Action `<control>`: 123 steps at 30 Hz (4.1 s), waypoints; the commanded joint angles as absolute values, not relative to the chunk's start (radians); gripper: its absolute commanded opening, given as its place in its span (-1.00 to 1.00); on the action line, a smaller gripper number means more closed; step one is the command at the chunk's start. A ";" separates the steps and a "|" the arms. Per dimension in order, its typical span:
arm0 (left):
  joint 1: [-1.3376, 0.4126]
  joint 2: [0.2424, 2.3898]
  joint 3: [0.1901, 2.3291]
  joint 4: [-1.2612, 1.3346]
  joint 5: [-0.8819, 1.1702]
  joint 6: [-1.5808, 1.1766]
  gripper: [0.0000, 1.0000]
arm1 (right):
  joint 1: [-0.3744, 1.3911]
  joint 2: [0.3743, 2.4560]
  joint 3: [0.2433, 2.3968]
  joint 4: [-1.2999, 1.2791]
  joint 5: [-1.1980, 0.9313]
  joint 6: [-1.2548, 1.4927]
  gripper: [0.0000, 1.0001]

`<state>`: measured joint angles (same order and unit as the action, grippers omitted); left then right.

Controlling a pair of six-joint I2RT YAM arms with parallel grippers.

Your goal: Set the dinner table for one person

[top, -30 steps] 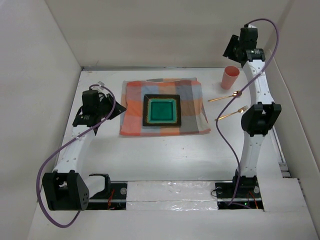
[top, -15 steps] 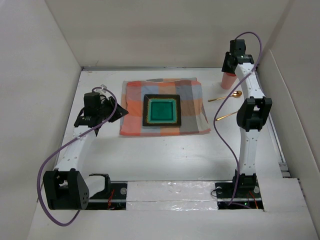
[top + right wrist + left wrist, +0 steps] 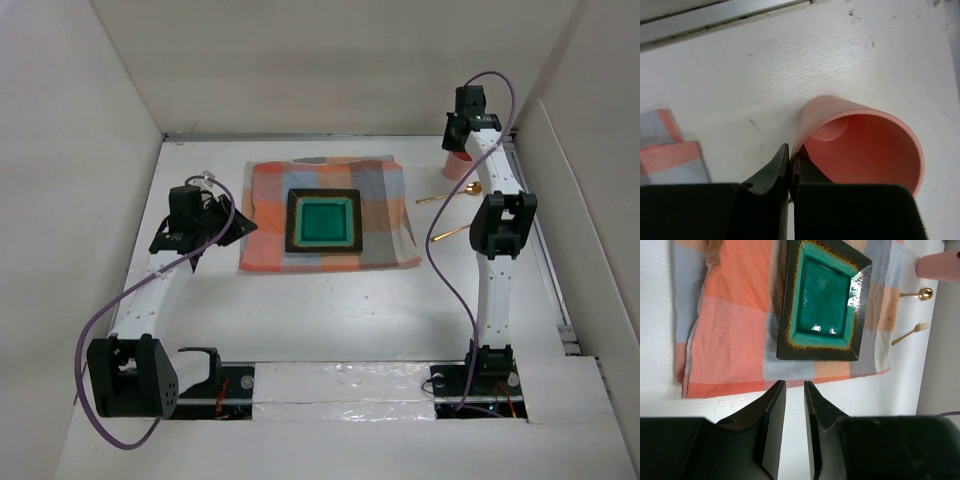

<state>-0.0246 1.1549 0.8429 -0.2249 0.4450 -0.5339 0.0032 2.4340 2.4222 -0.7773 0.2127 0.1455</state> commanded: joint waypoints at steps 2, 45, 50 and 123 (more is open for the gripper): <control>-0.025 1.158 0.842 -0.198 0.463 -0.529 -0.62 | 0.026 2.373 2.534 -0.747 0.244 0.155 -1.00; -0.025 1.163 0.802 -0.160 0.482 -0.538 -0.62 | 0.341 2.414 2.505 -0.818 0.150 0.141 -1.00; -0.025 1.161 0.799 -0.161 0.477 -0.540 -0.62 | 0.341 2.442 2.514 -0.853 0.144 0.135 -1.00; -0.072 1.083 0.680 -0.115 0.540 -0.518 -0.47 | -0.179 1.914 1.336 -0.451 0.132 0.673 -0.28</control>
<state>-0.0704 1.1007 0.6769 -0.1467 0.5198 -0.5381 -0.1883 1.9121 1.2911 -0.4896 0.1257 0.6556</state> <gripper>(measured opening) 0.262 0.362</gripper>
